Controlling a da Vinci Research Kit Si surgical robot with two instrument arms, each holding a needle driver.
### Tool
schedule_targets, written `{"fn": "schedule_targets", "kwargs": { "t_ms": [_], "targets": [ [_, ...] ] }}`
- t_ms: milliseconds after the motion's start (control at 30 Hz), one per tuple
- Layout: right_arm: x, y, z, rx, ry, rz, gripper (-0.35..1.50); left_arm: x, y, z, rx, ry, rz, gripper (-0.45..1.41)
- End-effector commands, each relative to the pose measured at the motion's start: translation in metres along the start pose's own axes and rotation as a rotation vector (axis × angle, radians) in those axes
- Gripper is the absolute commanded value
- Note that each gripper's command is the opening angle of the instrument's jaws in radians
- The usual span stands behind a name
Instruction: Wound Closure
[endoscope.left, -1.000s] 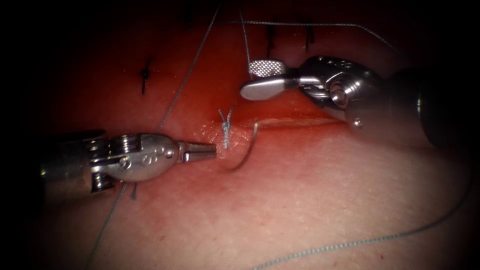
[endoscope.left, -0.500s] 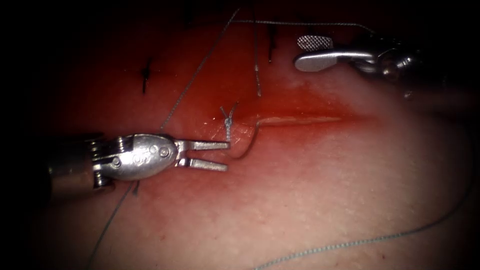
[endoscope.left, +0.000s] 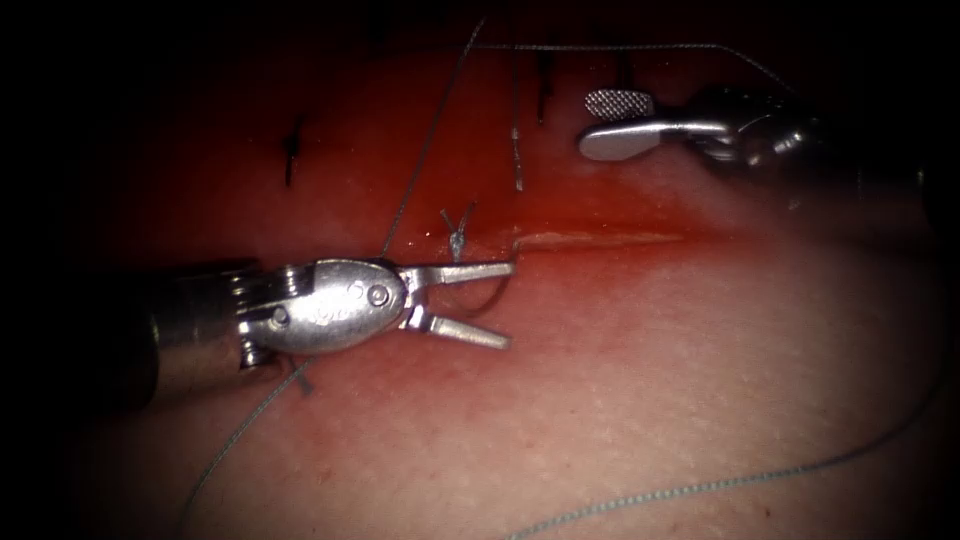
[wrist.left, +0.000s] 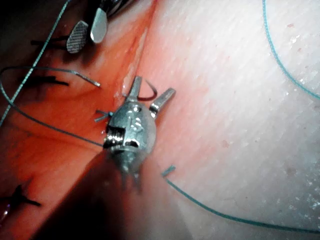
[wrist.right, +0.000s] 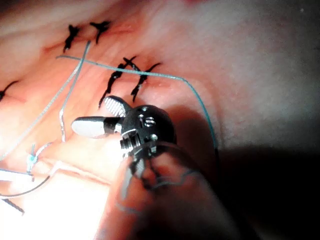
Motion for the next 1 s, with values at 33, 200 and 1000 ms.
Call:
{"fn": "schedule_targets", "kwargs": {
  "t_ms": [33, 200, 1000],
  "targets": [
    [0.0, 0.0, 0.0011, 0.004, 0.001, -0.002, 0.94, -0.0006, -0.0006, 0.0005, 0.006, -0.006, 0.003, 0.12],
    [0.0, -0.0001, 0.001, 0.013, -0.008, -0.007, 0.86, -0.0015, -0.0007, 0.0, -0.014, -0.018, -0.069, -0.45],
    [-0.0002, -0.0012, 0.0012, 0.078, -0.194, -0.404, 0.94, 0.0116, 0.0016, -0.0051, -0.215, 0.046, -0.579, -0.45]
  ]
}}
